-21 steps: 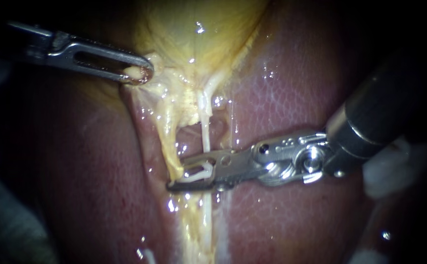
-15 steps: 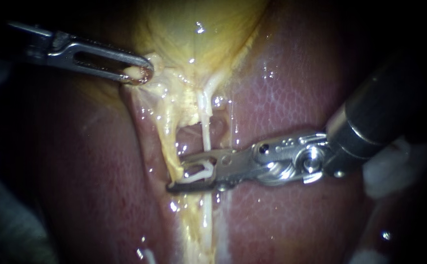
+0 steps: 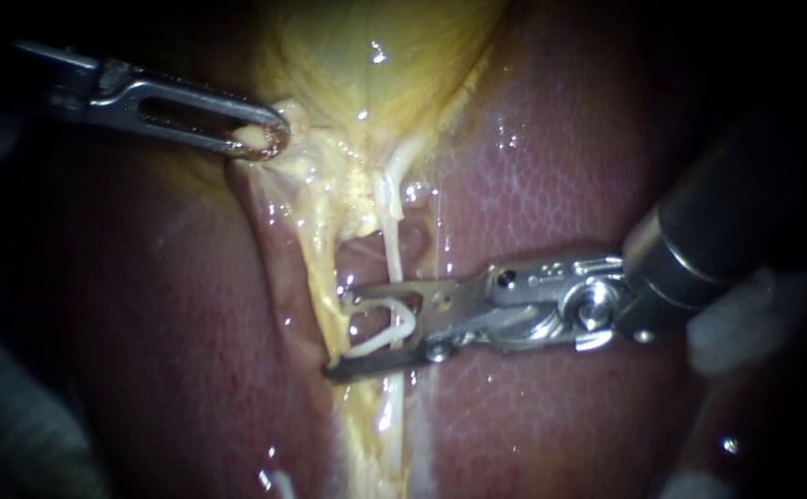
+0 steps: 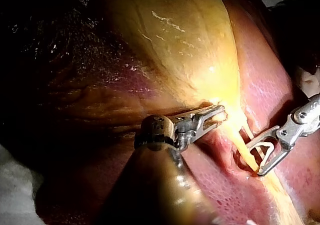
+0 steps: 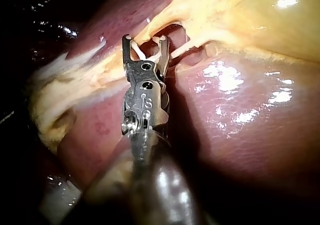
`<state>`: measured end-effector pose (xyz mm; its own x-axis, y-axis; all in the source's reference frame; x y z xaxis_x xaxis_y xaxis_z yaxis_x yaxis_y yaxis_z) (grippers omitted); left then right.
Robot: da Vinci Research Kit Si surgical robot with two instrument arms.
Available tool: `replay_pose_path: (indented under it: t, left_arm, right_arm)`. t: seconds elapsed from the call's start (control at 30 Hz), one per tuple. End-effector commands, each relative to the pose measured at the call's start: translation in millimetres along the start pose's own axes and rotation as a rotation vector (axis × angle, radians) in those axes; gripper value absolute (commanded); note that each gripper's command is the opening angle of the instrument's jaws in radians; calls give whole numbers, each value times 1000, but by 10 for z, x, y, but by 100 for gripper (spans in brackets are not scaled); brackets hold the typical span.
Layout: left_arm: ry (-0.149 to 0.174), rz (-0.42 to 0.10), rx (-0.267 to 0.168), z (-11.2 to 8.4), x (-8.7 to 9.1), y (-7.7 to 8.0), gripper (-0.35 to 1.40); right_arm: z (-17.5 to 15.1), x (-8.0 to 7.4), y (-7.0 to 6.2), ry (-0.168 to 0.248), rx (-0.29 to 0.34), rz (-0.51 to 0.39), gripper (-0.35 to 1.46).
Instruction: Clipping first clip left tube
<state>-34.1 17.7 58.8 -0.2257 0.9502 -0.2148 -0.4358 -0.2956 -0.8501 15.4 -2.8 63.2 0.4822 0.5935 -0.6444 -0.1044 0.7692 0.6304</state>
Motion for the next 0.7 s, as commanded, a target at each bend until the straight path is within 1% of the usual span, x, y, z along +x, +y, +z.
replay_pose_path:
  t: [0.03,0.13,0.3,0.37,0.53,0.7]
  left_arm:
    - [0,0,0,0,0,0,-35]
    - [0,0,0,0,0,0,-35]
    - [0,0,0,0,0,0,-35]
    - [0,0,0,0,0,0,-35]
    - [0,0,0,0,0,0,-35]
    - [0,0,0,0,0,0,-35]
  right_arm:
    - [-1,0,0,10,13,13,50]
    - [-1,0,0,25,41,42,50]
    - [-1,-1,6,74,103,122,50]
    - [-1,-3,9,79,129,157,50]
    - [-2,-11,19,84,197,203,50]
    - [1,-22,26,92,236,257,50]
